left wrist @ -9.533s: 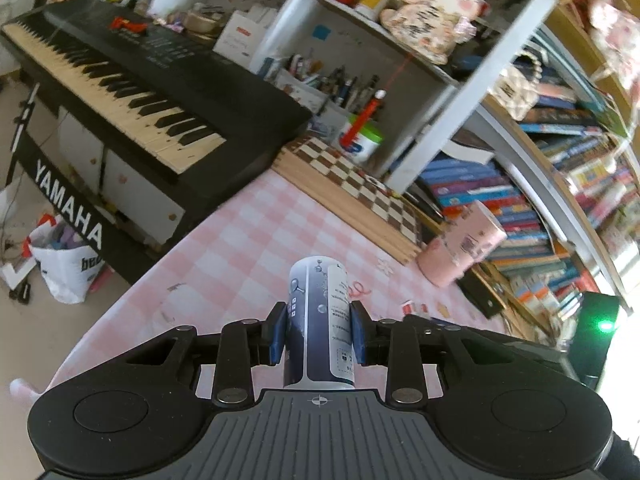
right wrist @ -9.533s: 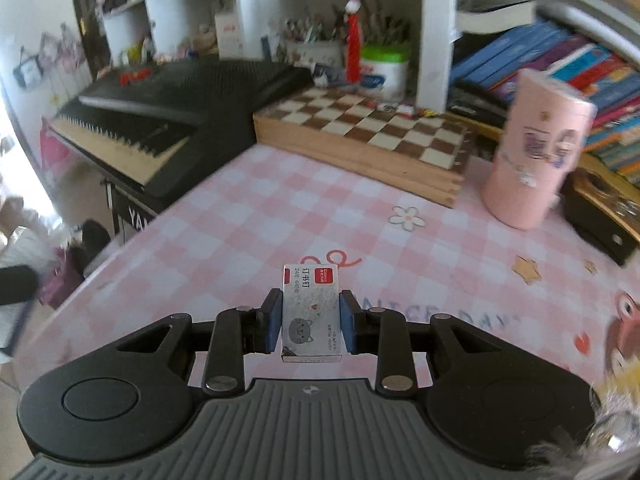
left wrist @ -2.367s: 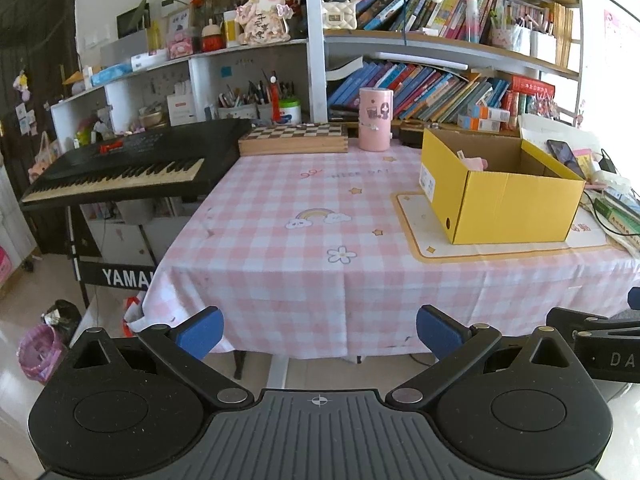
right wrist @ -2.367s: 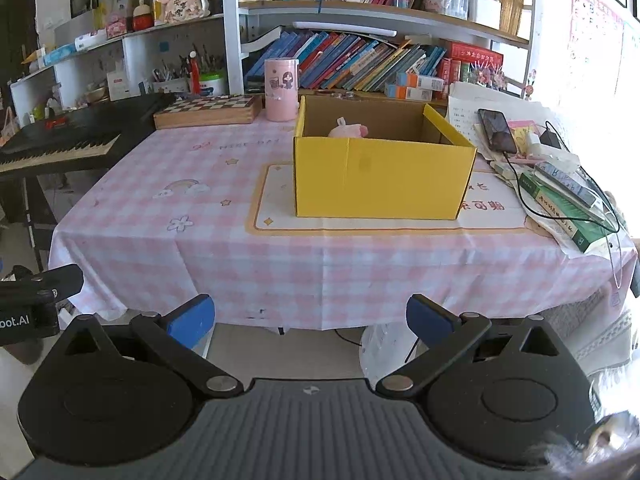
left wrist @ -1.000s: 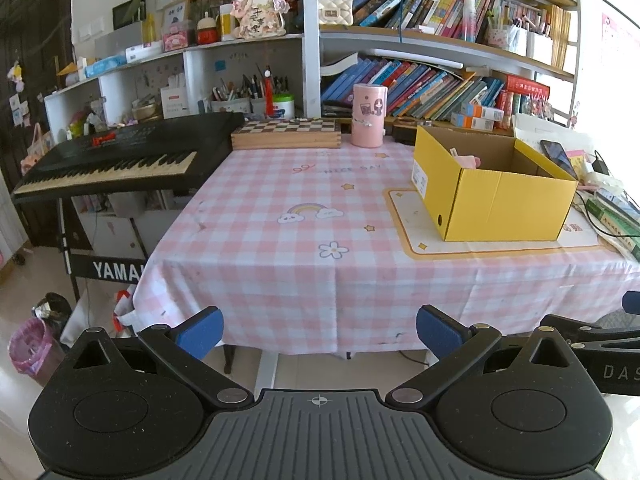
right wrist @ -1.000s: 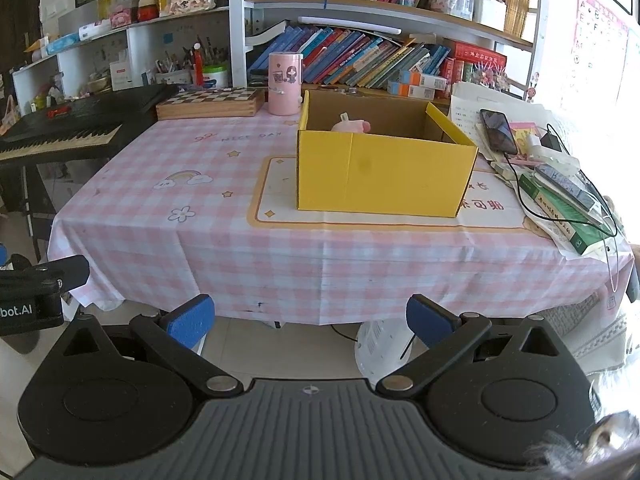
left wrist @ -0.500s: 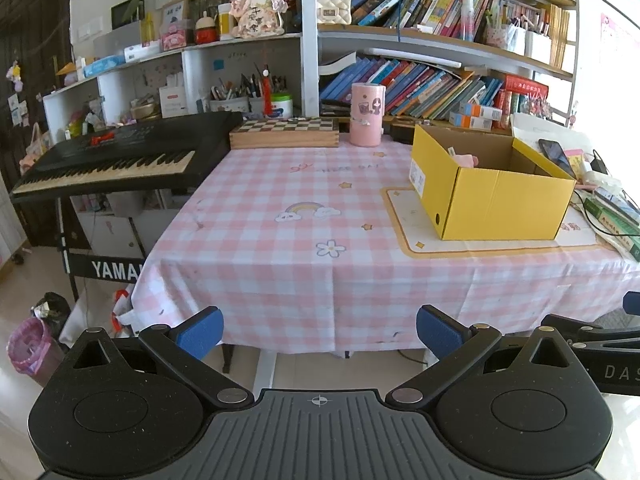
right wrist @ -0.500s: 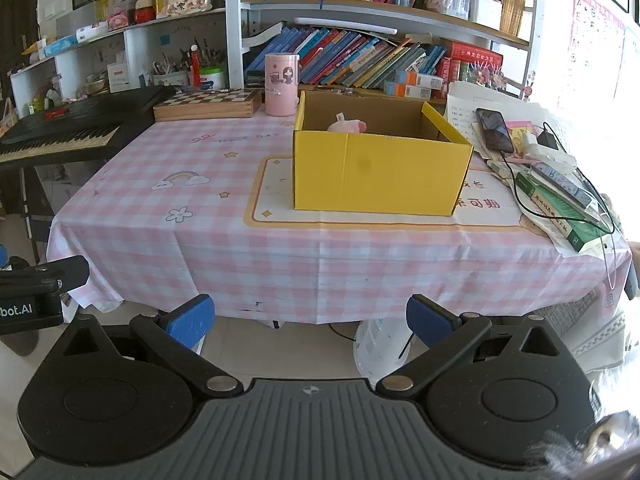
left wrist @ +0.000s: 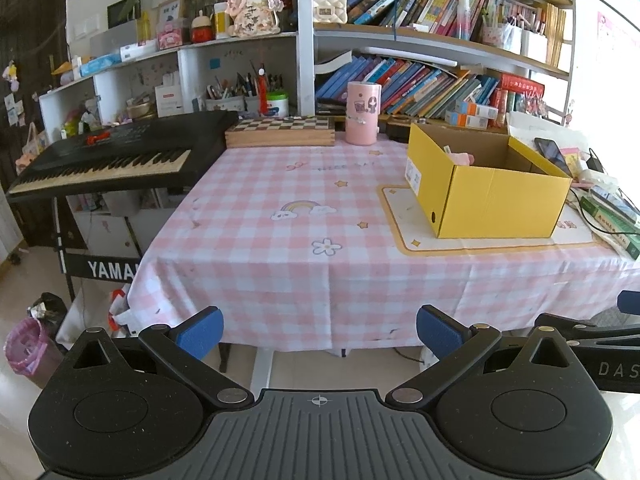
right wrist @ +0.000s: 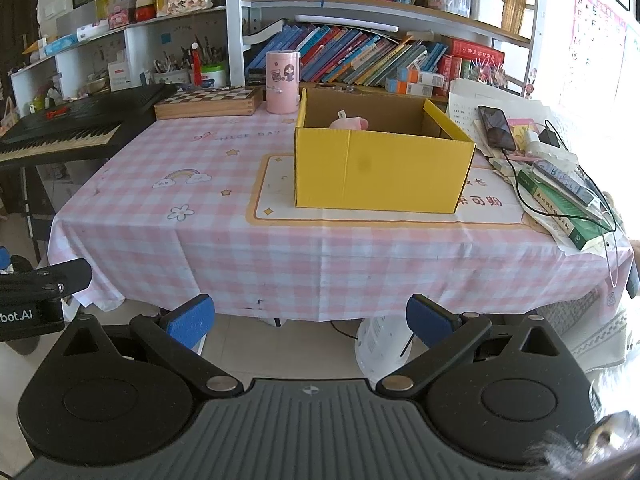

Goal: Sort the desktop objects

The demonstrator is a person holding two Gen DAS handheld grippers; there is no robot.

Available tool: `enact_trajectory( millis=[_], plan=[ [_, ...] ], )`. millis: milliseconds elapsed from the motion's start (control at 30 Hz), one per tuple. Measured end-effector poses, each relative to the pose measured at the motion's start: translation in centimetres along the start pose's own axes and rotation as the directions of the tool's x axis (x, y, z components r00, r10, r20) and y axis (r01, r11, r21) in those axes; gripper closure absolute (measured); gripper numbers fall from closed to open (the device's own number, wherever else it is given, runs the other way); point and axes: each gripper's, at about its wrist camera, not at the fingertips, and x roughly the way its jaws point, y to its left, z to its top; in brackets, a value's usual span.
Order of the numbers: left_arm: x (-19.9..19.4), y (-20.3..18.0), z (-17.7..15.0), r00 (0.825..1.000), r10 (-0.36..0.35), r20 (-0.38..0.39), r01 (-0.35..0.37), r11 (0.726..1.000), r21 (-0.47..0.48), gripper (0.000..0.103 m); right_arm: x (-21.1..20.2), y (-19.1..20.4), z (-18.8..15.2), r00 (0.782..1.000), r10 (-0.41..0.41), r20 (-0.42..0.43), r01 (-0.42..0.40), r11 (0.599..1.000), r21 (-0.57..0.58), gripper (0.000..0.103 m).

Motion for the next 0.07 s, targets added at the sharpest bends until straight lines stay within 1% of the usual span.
enact_trajectory(
  millis=[67],
  plan=[
    [0.04,0.07,0.05,1.000,-0.003,0.002,0.003,1.000,-0.002,0.000,0.00,-0.01,0.01,1.000,0.000,0.000,0.000,1.000,0.000,0.000]
  ],
)
